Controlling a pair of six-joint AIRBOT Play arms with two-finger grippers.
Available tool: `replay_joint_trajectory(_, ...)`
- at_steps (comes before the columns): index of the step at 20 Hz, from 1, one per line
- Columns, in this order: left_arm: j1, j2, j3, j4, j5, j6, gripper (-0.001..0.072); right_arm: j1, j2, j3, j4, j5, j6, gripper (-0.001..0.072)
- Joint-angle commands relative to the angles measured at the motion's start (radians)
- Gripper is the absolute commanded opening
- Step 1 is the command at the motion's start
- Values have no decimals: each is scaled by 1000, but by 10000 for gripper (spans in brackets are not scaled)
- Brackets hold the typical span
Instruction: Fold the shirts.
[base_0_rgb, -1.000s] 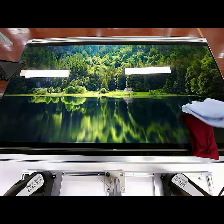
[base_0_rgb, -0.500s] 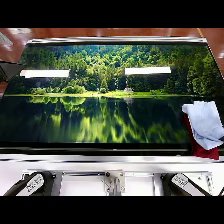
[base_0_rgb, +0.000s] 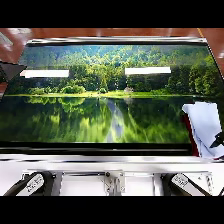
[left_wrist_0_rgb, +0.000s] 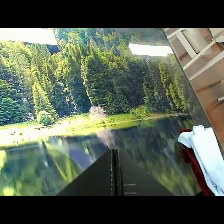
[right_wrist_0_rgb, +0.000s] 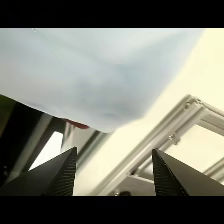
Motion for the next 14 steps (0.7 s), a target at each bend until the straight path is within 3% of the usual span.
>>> replay_joint_trajectory(1, 0, 0, 0, 0, -1, 0, 38, 0, 0, 76, -138, 206, -94, 586)
replay_joint_trajectory(3, 0, 0, 0, 2, 0, 0, 37, 1, 0, 211, -132, 302, -158, 585)
replay_joint_trajectory(4, -1, -1, 0, 12, 2, 0, 37, 0, 4, 293, -87, 290, -181, 547)
replay_joint_trajectory(5, -11, -4, 0, 45, 6, 0, 37, 6, 20, 381, -11, 235, -179, 416)
replay_joint_trajectory(7, -68, -19, 0, 187, 35, -64, 36, 51, 74, 515, 209, 22, -156, 398)
replay_joint_trajectory(9, -195, -42, 7, 481, 98, -127, 35, 151, 133, 556, 447, -275, -130, 397)
replay_joint_trajectory(10, -286, -62, 23, 713, 145, -233, 34, 233, 147, 556, 534, -377, -118, 397)
replay_joint_trajectory(12, -496, -130, 83, 1114, 150, -482, 36, 438, 128, 555, 560, -387, -116, 398)
replay_joint_trajectory(13, -576, -170, 112, 1176, 126, -511, 38, 571, 97, 555, 479, -325, -114, 430)
replay_joint_trajectory(14, -642, -216, 138, 1173, 101, -510, 175, 706, 55, 555, 359, -243, -84, 678)
